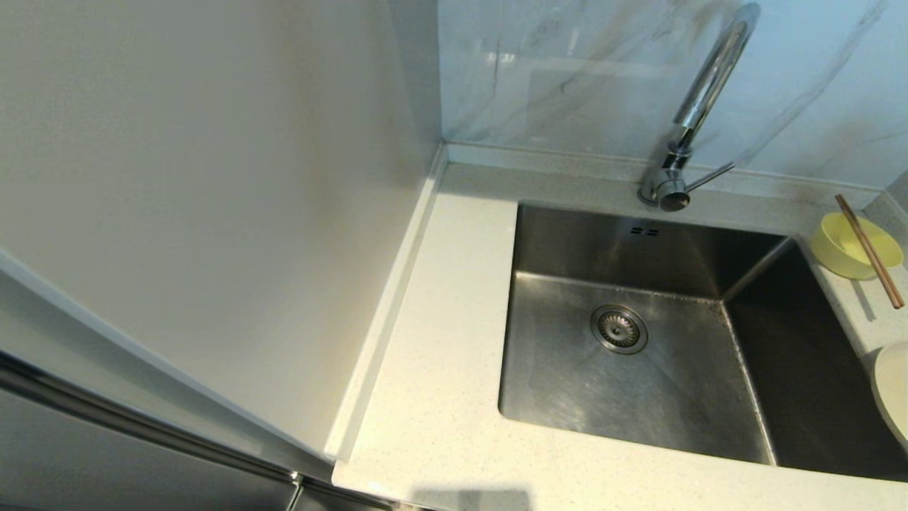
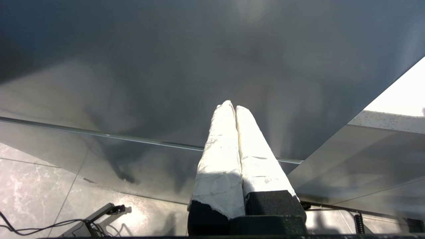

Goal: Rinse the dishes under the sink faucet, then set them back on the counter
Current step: Turn on the faucet

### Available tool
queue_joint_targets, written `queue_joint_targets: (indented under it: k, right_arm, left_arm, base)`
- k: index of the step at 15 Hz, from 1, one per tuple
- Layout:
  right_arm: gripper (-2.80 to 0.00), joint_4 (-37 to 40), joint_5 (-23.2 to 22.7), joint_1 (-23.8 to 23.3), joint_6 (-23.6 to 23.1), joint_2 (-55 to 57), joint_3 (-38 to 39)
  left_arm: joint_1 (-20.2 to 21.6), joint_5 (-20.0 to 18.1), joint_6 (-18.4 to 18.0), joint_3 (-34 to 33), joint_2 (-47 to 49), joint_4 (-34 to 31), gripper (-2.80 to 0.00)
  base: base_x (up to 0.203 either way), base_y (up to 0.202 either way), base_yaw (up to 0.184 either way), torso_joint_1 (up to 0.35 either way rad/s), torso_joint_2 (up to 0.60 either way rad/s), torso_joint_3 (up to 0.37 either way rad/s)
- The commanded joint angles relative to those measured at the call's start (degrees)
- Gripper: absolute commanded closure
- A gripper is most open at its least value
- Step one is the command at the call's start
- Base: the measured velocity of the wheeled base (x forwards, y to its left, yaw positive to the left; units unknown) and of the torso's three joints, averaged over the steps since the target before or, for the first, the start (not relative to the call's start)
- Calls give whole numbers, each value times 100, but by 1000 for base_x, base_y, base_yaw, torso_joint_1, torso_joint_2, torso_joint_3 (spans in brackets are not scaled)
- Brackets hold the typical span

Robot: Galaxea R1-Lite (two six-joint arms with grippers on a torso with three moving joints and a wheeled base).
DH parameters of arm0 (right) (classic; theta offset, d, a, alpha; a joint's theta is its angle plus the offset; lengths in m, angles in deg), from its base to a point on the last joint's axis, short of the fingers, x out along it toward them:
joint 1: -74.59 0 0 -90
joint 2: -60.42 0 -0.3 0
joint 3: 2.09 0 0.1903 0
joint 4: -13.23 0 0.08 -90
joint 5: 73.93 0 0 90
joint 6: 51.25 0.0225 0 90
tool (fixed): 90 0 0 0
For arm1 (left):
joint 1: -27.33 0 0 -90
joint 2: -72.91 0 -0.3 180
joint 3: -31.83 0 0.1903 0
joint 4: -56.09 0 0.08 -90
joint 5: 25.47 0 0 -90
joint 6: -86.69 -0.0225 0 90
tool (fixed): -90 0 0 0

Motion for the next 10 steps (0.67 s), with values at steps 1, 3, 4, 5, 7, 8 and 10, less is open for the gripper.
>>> queue_joint_targets:
  k: [1, 3, 4, 5, 7, 8, 10]
  right_arm:
    - [0, 8, 1, 0, -22, 9, 0]
    - [0, 17, -7, 0, -49, 9, 0]
    - [0, 25, -16, 0, -58, 9, -8]
    - [0, 25, -6, 0, -49, 8, -8]
    - [0, 39, -19, 0, -29, 24, -196]
    - [0, 119, -46, 0, 18, 125, -542]
    - [0, 559, -71, 0, 244, 883, -1586]
  left_arm:
    - [2, 1, 2, 1, 0, 0, 0]
    - [2, 1, 2, 1, 0, 0, 0]
    - [2, 1, 2, 1, 0, 0, 0]
    - [2, 1, 2, 1, 0, 0, 0]
    - [2, 1, 2, 1, 0, 0, 0]
    - [2, 1, 2, 1, 0, 0, 0]
    - [2, 1, 2, 1, 0, 0, 0]
  base:
    - [0, 0, 0, 0, 0, 0]
    - [0, 0, 0, 0, 0, 0]
    - [0, 0, 0, 0, 0, 0]
    - [0, 0, 0, 0, 0, 0]
    - [0, 0, 0, 0, 0, 0]
    - [0, 0, 0, 0, 0, 0]
    - [0, 0, 0, 0, 0, 0]
